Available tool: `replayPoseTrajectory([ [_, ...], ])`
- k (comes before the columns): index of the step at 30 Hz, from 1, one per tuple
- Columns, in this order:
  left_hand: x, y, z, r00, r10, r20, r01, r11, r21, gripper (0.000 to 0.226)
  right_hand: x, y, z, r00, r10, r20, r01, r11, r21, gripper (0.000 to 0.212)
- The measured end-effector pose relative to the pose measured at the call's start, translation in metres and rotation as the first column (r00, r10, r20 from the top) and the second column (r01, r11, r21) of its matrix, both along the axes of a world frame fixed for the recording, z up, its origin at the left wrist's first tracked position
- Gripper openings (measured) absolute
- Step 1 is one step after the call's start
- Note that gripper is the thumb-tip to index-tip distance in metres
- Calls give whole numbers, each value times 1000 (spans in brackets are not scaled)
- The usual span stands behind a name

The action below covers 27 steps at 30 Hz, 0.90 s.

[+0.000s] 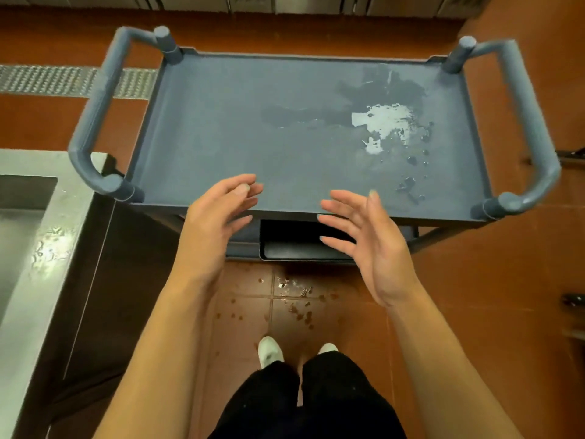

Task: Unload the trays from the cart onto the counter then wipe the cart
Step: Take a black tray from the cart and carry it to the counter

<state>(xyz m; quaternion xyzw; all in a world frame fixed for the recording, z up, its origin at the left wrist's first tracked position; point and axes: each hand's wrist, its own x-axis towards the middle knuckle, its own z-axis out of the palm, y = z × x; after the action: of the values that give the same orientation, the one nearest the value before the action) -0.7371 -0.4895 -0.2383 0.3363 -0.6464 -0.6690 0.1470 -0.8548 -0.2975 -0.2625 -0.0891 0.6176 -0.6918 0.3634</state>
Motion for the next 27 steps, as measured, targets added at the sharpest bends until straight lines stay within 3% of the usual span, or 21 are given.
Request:
replayPoseTrajectory([
  [8, 0, 19, -75, 1000, 27, -15, -26, 996, 80, 41, 7, 10, -78, 1000, 23, 3, -24, 999, 43, 61],
  [15, -15, 10, -201, 984, -90, -155, 93, 996, 12, 41, -3, -9, -194, 959, 161, -231, -158, 987, 35, 57],
  [20, -23, -12, -294, 967, -141, -212, 129, 989, -71, 38, -20, -24, -291, 893, 261, -366, -233, 965, 119, 45],
  [25, -50, -39, -364, 966, -116, -232, 97, 991, -90, 40, -72, -27, -360, 945, 101, -312, -93, 995, 41, 54],
  [27, -63, -48, -381, 963, -92, -253, 65, 992, -111, 40, -96, -27, -377, 935, 55, -349, -38, 998, 55, 44],
])
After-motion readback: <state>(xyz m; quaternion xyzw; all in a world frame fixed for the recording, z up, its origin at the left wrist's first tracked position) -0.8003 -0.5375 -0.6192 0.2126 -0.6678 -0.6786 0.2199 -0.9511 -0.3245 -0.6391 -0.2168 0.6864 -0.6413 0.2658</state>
